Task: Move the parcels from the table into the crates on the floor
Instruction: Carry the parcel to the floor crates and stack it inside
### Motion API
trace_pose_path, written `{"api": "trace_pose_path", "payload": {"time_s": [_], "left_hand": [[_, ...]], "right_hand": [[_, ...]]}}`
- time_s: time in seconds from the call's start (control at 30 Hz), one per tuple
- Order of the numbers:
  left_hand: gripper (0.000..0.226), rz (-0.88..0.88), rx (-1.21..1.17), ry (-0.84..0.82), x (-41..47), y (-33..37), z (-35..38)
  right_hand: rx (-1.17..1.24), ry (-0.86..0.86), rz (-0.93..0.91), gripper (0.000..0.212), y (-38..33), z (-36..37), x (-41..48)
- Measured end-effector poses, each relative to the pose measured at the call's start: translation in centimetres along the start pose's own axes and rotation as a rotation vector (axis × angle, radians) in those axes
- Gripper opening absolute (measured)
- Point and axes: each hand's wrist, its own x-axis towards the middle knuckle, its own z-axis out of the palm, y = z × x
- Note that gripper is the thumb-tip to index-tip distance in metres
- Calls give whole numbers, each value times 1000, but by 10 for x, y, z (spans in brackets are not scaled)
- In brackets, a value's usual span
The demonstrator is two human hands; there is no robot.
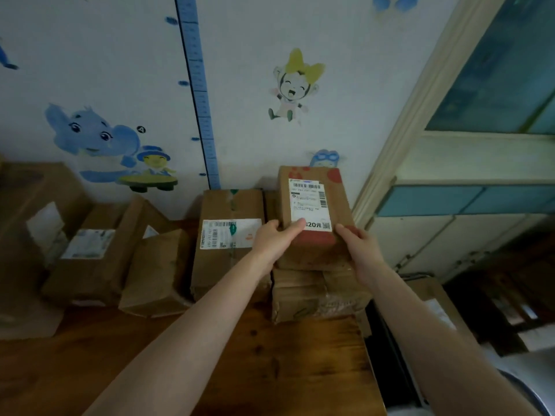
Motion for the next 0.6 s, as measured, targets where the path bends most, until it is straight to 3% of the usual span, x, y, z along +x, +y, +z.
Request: {"api": "trace_pose_path", "payload": {"time_s": [0.17,0.3,0.43,0.6], "left_hand": [[68,25,-186,105,-16,-6,-5],[60,73,-346,146,-37,-15,-16],[50,191,-278,241,-64,-8,-33],[61,295,-147,298,-97,7,-55]], "right_hand": [[48,-12,-56,56,3,1,-23],[-65,-63,-209,64,-7,5,-51],[-86,-173,-251,66,-28,11,-70],[-206,-245,-389,49,-42,28,-89]]}}
